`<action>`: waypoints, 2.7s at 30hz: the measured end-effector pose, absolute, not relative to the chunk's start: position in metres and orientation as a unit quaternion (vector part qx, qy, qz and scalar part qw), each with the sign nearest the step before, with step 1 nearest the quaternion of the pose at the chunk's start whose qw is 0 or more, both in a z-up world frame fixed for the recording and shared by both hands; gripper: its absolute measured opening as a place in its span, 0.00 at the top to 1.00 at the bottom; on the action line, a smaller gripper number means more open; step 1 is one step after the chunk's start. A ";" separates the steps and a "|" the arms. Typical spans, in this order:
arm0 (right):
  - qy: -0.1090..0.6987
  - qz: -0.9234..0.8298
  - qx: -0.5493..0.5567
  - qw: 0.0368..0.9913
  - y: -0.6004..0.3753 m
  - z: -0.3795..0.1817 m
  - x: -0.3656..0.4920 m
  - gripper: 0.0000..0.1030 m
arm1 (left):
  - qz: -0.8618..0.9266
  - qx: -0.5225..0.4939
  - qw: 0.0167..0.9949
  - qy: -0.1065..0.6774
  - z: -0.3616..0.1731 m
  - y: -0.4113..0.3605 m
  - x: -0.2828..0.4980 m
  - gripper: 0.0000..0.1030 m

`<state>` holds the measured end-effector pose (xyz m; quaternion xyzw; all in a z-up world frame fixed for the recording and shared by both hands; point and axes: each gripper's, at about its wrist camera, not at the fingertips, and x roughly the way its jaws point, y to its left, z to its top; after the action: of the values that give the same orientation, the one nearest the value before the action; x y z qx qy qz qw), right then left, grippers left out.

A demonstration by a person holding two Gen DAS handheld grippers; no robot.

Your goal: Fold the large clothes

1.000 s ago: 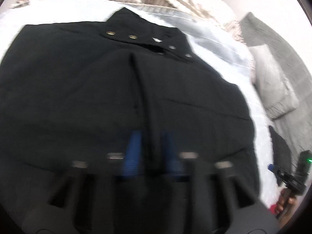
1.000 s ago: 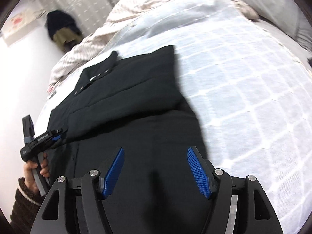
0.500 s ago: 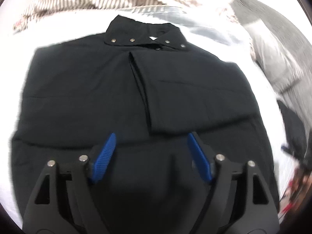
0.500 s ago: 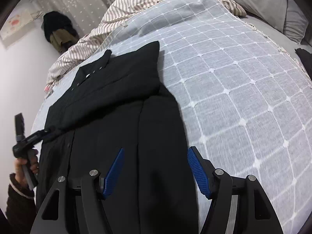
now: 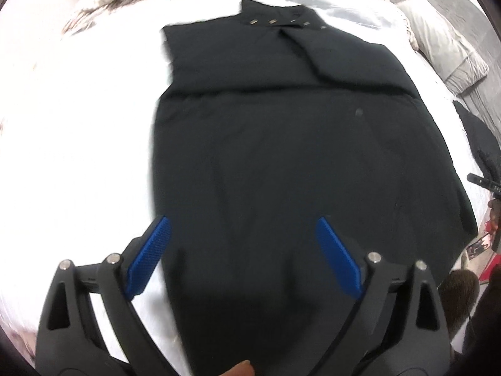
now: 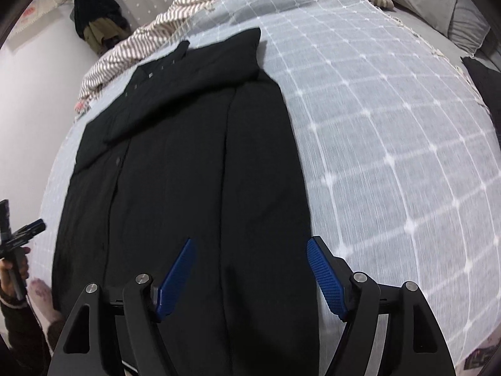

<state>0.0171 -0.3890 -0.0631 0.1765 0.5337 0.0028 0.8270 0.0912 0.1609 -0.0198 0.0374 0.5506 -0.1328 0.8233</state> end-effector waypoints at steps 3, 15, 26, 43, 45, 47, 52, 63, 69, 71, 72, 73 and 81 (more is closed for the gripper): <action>0.540 0.006 0.187 0.821 -0.390 -0.072 0.002 0.26 | -0.117 0.021 0.816 0.566 -0.033 0.189 0.078 0.09; 0.524 0.018 0.311 0.793 -0.429 -0.110 -0.052 0.26 | -0.150 -0.136 0.758 0.621 -0.094 0.242 0.038 0.09; 0.497 0.075 0.370 0.782 -0.425 -0.120 -0.074 0.22 | -0.218 -0.151 0.745 0.611 -0.104 0.212 0.025 0.09; 0.424 0.207 0.458 0.754 -0.393 -0.082 -0.076 0.89 | -0.222 -0.274 0.742 0.570 -0.069 0.211 0.021 0.86; 0.399 0.215 0.453 0.768 -0.391 -0.063 -0.079 0.89 | -0.235 -0.266 0.766 0.537 -0.041 0.208 0.018 0.87; 0.369 0.223 0.447 0.784 -0.389 -0.042 -0.081 0.89 | -0.247 -0.258 0.786 0.505 -0.016 0.202 0.015 0.88; 0.316 0.241 0.440 0.805 -0.381 -0.002 -0.097 0.90 | -0.275 -0.248 0.822 0.432 0.046 0.195 0.002 0.92; 0.208 0.269 0.389 0.856 -0.375 0.099 -0.189 0.90 | -0.330 -0.268 0.858 0.289 0.143 0.229 -0.064 0.92; 0.163 0.277 0.339 0.884 -0.361 0.161 -0.224 0.90 | -0.330 -0.249 0.883 0.222 0.175 0.247 -0.084 0.92; 0.169 0.265 0.326 0.892 -0.357 0.167 -0.214 0.90 | -0.313 -0.251 0.886 0.234 0.169 0.247 -0.066 0.92; 0.177 0.254 0.325 0.894 -0.357 0.167 -0.205 0.90 | -0.305 -0.251 0.886 0.242 0.165 0.248 -0.059 0.92; 0.187 0.247 0.328 0.892 -0.357 0.164 -0.193 0.90 | -0.294 -0.250 0.887 0.254 0.159 0.245 -0.044 0.92; 0.253 0.166 0.329 0.895 -0.366 0.113 -0.067 0.90 | -0.207 -0.227 0.895 0.323 0.117 0.219 0.075 0.92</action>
<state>-0.0672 -0.3663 0.1125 0.3294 0.2526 0.1659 0.8945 0.0748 0.2187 0.1169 -0.2275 0.3233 -0.2068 0.8950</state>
